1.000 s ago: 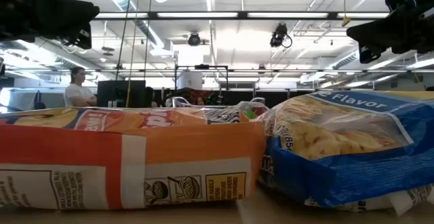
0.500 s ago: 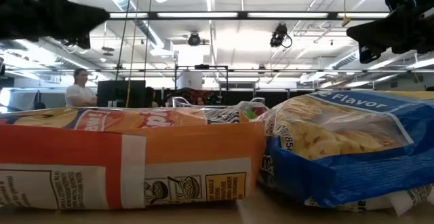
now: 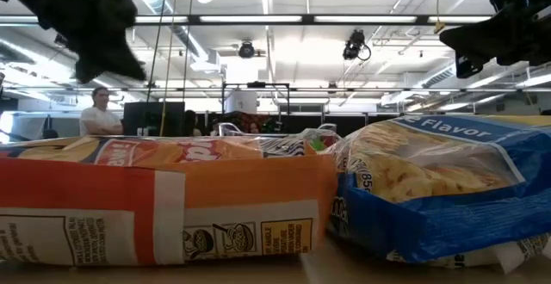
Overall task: Sort Maruchan noodles
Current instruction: Put the green noodle pack into the bottom left transparent bin
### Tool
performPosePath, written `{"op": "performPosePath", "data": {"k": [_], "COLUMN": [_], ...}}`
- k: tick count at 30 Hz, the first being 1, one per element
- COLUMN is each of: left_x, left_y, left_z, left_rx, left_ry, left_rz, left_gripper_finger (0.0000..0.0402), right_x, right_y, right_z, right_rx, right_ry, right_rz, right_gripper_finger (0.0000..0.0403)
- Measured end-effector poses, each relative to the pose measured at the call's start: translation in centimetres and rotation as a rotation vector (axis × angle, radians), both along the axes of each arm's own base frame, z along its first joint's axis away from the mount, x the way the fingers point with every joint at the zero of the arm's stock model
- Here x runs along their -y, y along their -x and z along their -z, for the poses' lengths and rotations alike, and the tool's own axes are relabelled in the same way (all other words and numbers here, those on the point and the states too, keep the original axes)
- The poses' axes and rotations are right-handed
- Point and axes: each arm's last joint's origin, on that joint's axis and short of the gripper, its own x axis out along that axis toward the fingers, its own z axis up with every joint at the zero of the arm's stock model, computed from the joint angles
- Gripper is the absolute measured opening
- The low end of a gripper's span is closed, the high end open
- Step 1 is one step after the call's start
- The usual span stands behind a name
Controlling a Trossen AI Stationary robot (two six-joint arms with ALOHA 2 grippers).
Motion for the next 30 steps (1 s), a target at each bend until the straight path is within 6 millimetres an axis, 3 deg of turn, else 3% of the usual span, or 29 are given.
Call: {"op": "performPosePath", "data": {"k": [6,15,19,24,30], "left_x": [1.4,3.8,4.0,3.9,3.9], "left_y": [-2.1,-4.6,-5.0,-5.7,-5.9], "left_z": [3.4,6.9,8.6,9.1,9.1], "left_rx": [-0.165,-0.195,-0.259,-0.238,-0.215], "left_ry": [0.347,0.620,0.666,0.662,0.670], "left_rz": [-0.193,-0.470,-0.582,-0.599,-0.601], "left_gripper_finger": [0.0041,0.0175,0.0212,0.0223,0.0205], "right_x": [0.0,0.0,0.0,0.0,0.0], "right_y": [0.0,0.0,0.0,0.0,0.0], "right_z": [0.0,-0.1,-0.1,-0.1,-0.1], "right_rx": [-0.001,0.007,0.007,0.012,0.012], "right_ry": [0.000,-0.001,-0.001,-0.002,-0.002], "right_rz": [0.000,0.000,0.000,0.000,0.000], "right_gripper_finger": [0.0019,0.0019,0.0019,0.0019,0.0019]}}
